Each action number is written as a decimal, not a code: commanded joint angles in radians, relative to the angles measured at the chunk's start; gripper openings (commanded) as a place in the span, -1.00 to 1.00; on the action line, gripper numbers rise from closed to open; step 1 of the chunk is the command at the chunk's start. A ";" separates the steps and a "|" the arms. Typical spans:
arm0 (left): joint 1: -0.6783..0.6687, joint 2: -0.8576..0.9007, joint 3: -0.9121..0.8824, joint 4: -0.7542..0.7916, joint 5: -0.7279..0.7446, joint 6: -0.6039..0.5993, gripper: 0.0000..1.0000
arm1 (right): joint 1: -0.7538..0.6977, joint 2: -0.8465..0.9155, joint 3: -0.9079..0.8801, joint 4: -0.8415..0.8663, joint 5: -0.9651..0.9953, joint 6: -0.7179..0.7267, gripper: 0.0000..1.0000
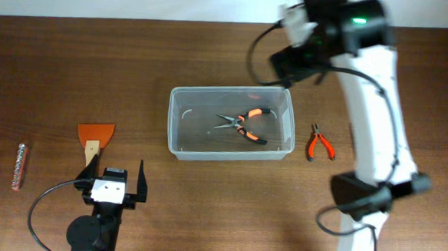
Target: Pack container
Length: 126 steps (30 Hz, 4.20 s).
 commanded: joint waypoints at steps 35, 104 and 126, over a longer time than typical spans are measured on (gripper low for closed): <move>0.006 -0.009 -0.007 0.003 -0.006 -0.012 0.98 | -0.535 -0.173 -0.942 0.443 0.043 -0.047 0.97; 0.006 -0.009 -0.007 0.003 -0.006 -0.012 0.98 | -0.605 0.037 -1.003 0.547 -0.085 -0.111 0.97; 0.006 -0.009 -0.007 0.003 -0.006 -0.012 0.98 | -0.607 0.037 -1.003 0.560 -0.086 -0.136 0.97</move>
